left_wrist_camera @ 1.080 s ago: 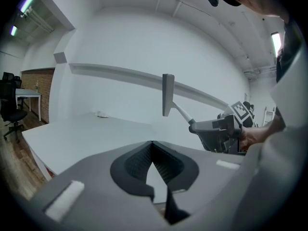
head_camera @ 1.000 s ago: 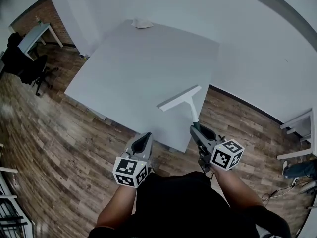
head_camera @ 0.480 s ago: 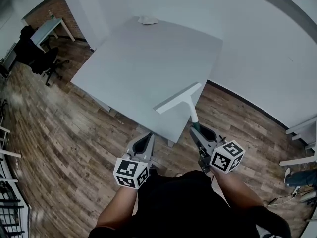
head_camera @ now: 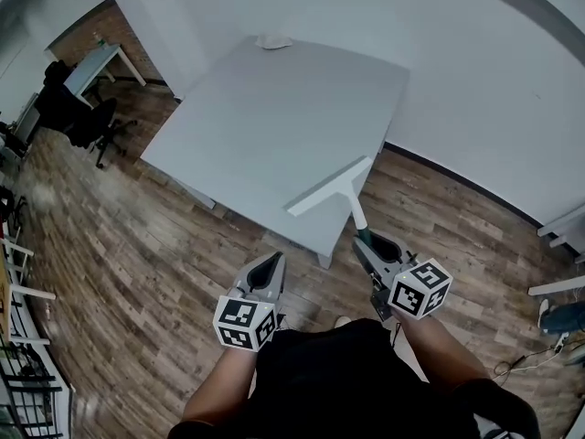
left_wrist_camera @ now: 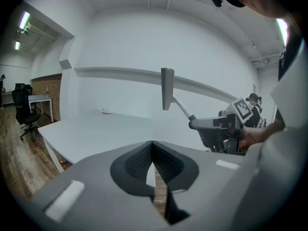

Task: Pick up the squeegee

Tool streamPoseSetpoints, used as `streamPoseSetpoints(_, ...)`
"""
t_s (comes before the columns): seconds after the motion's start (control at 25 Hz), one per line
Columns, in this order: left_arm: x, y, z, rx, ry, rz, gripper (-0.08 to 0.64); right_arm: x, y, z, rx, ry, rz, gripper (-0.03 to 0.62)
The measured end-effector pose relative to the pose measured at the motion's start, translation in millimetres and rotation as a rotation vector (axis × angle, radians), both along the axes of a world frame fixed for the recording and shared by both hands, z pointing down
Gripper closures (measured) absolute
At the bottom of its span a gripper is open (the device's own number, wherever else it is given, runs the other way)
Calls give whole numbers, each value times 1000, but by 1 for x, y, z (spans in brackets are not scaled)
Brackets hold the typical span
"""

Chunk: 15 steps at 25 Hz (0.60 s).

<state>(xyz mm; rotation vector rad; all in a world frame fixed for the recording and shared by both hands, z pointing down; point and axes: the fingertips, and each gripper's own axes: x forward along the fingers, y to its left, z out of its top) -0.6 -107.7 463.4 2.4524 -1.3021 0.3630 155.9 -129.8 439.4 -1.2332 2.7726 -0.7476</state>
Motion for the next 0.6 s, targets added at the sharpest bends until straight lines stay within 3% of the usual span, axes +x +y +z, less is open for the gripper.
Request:
streamPoseSetpoints(0.24, 2, -13, -4, 20, -7, 108, 554, -10, 7, 0, 11, 19, 84, 492)
streamPoseSetpoints(0.6, -43, -7, -5, 27, 2, 168, 554, -53, 18, 1, 26, 63, 159, 492)
